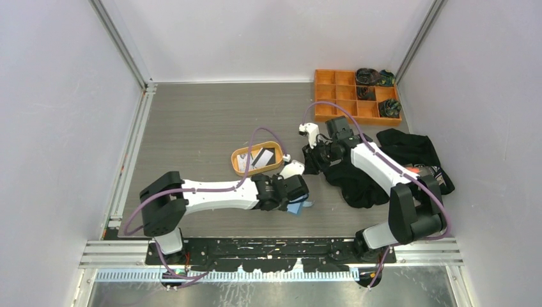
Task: Put the credit cards into the card holder
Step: Close the card holder at the center of the board.
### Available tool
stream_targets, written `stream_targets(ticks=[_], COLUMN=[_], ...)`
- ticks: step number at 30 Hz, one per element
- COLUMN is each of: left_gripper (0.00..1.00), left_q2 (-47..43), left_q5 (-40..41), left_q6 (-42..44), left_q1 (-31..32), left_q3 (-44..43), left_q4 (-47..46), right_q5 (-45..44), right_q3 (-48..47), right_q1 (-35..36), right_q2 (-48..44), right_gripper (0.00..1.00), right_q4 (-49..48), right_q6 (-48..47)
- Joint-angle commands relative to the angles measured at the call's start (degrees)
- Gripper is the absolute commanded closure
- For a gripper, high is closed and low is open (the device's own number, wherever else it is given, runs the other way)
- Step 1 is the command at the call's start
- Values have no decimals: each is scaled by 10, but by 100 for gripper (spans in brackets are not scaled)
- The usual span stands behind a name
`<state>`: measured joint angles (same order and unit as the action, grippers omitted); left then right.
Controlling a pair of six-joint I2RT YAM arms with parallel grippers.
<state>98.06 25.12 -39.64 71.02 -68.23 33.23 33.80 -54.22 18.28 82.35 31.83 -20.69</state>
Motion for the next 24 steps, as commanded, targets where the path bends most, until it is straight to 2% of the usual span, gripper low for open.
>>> stream_targets(ticks=[1, 7, 9, 16, 24], left_gripper=[67, 51, 50, 32, 33], left_q2=[31, 49, 44, 7, -2], left_q5=[14, -20, -34, -103, -231], left_q6=[12, 19, 21, 27, -10], left_q1=[24, 38, 38, 33, -26], left_q3=[-41, -55, -46, 26, 142], left_q4=[19, -19, -46, -181, -370], right_q5=[20, 27, 30, 45, 172], right_q3=[-27, -34, -34, -36, -40], right_q1=[-1, -4, -6, -17, -19], right_q2=[8, 24, 26, 21, 39], right_gripper=[68, 68, 68, 68, 70], right_q4=[1, 13, 14, 20, 91], right_q6=[9, 7, 6, 2, -64])
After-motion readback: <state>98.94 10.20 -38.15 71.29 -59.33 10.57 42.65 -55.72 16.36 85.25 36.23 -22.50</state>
